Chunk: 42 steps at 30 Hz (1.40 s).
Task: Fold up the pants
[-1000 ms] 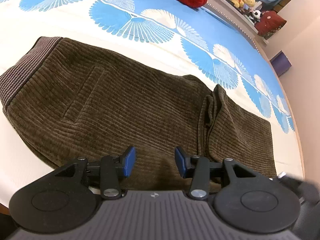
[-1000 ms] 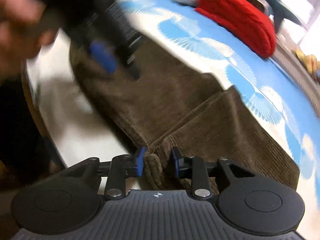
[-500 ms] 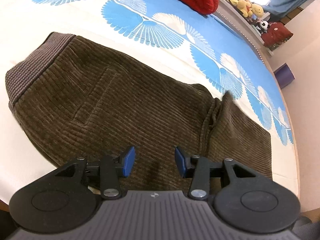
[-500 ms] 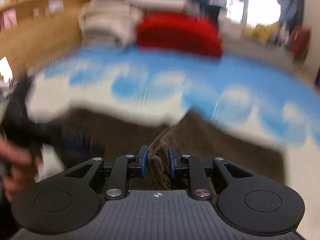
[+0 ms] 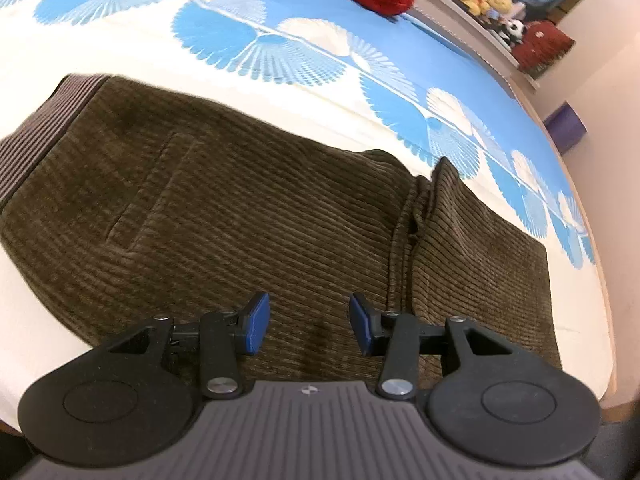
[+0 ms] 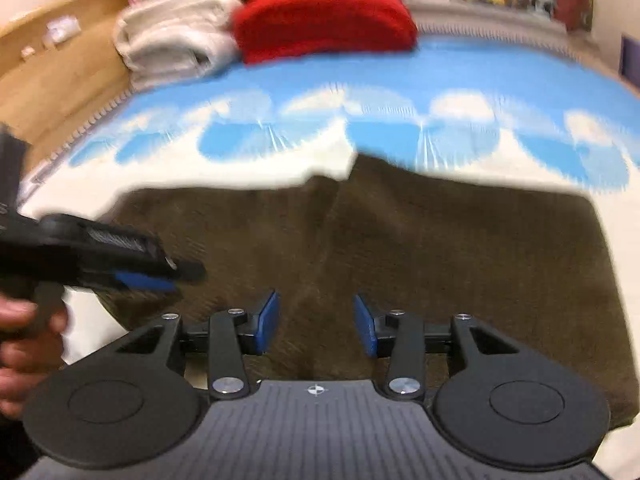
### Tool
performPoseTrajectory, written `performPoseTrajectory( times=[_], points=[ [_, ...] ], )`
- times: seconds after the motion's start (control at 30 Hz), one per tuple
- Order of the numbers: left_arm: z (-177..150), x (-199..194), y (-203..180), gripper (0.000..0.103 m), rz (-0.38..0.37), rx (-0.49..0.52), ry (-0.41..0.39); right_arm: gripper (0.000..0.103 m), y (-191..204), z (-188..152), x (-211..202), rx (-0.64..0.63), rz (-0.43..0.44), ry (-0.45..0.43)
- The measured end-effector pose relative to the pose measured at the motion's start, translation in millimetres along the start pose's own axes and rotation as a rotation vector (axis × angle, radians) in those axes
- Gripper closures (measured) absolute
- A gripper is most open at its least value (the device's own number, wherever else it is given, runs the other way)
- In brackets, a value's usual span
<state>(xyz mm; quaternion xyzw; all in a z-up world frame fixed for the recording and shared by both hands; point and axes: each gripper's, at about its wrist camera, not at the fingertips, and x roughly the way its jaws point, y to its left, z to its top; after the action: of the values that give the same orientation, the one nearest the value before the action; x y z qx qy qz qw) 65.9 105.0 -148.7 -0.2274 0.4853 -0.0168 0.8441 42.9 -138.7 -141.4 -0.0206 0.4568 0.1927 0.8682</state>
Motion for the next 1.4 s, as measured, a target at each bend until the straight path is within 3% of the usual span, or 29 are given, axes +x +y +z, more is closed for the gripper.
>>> performPoseTrajectory(
  times=[0.03,0.13,0.23,0.33,0.43,0.5,0.57,0.6,0.7,0.9,1.0,1.03,1.13,1.23,1.3,1.4],
  points=[
    [-0.3,-0.7,-3.7,0.055,0.001,0.018,-0.008,0.059,-0.2,-7.6,14.4,-0.016,0.005,0.073],
    [-2.5,-4.9,-17.0,0.055,-0.011,0.079,-0.041,0.059,-7.1,-5.1,6.6,-0.020,0.029,0.053],
    [-9.4,-5.5,-42.0,0.055,-0.045,0.200,-0.081,0.058,-27.8,6.0,-33.1,0.045,0.009,-0.061],
    [-21.6,0.0,-69.0,0.056,-0.100,0.330,-0.089,0.053,-64.7,13.1,-57.1,0.116,-0.071,-0.139],
    [-36.7,7.2,-91.1,0.066,-0.143,0.446,-0.095,0.051,-104.9,4.0,-60.8,0.200,-0.193,-0.152],
    [-44.5,18.5,-99.7,0.072,-0.146,0.491,-0.061,0.051,-129.5,-9.4,-57.8,0.278,-0.251,-0.135],
    [-55.8,45.0,-103.3,0.071,-0.055,0.544,0.060,0.051,-146.5,-23.7,-48.9,0.342,-0.289,-0.089],
    [-61.2,51.3,-101.1,0.069,-0.034,0.553,0.071,0.052,-151.2,-31.0,-42.7,0.362,-0.306,-0.054],
    [-57.4,47.8,-102.7,0.070,-0.041,0.522,0.068,0.052,-154.1,-35.1,-34.5,0.361,-0.298,-0.034],
    [-47.5,34.5,-95.7,0.070,-0.073,0.446,0.001,0.052,-159.0,-37.4,-64.3,0.384,-0.371,-0.132],
    [-47.8,42.2,-97.8,0.070,-0.068,0.450,0.052,0.052,-175.2,-43.8,-48.1,0.443,-0.399,-0.024],
    [-50.8,49.8,-98.1,0.069,-0.043,0.468,0.100,0.051,-180.7,-47.1,-47.4,0.469,-0.400,-0.018],
    [-42.7,41.4,-96.7,0.068,-0.054,0.435,0.083,0.052,-186.8,-47.3,-54.9,0.539,-0.380,-0.077],
    [-19.3,22.6,-95.0,0.071,-0.089,0.364,-0.016,0.051,-190.8,-45.8,-62.3,0.553,-0.388,-0.139],
    [-0.8,21.3,-98.6,0.080,-0.104,0.331,-0.060,0.049,-197.9,-48.4,-58.8,0.600,-0.348,-0.121],
    [21.1,28.3,-110.4,0.080,-0.111,0.325,-0.100,0.046,-204.7,-54.5,-46.8,0.662,-0.283,-0.067]
  ],
)
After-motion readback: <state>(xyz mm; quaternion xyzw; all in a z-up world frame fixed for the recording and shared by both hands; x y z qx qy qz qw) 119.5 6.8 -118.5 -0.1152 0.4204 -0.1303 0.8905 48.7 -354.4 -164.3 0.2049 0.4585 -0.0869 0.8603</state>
